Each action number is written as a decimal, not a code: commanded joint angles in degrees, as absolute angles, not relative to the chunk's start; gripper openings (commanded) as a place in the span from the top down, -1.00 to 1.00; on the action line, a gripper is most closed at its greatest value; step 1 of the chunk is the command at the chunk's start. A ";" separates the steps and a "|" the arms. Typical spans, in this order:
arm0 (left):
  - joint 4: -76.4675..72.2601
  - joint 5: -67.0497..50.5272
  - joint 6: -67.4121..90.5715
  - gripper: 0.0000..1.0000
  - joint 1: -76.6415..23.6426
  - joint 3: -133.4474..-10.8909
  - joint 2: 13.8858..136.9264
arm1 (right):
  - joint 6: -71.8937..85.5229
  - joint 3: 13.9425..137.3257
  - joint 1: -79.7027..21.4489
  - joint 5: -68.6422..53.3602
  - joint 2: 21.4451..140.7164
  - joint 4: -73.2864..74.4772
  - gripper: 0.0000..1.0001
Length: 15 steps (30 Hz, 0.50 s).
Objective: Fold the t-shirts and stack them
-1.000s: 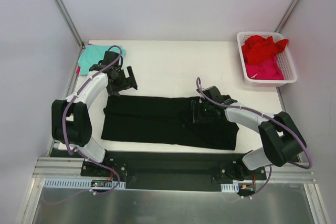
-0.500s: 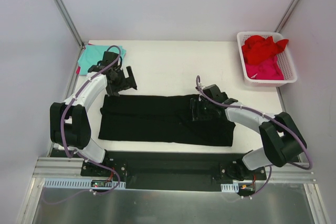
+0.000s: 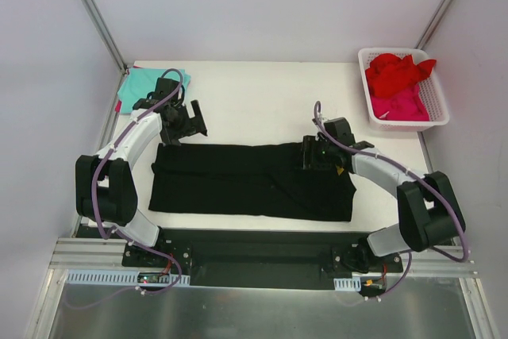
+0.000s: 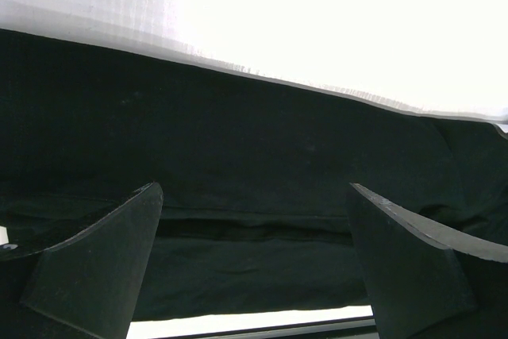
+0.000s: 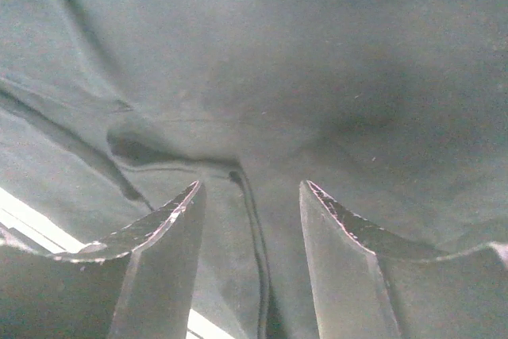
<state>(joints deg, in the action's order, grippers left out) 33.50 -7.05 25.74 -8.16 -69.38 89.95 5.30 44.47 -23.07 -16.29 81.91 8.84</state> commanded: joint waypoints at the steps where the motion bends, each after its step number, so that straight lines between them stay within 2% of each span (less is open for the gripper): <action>1: 34.37 -7.91 24.43 -0.98 -7.73 -69.08 88.24 | 4.66 45.70 -21.45 -20.21 86.39 5.63 -0.06; 15: 34.45 -8.00 24.70 -0.98 -7.82 -69.08 88.94 | 6.15 44.65 -22.59 -23.64 87.54 4.48 -0.01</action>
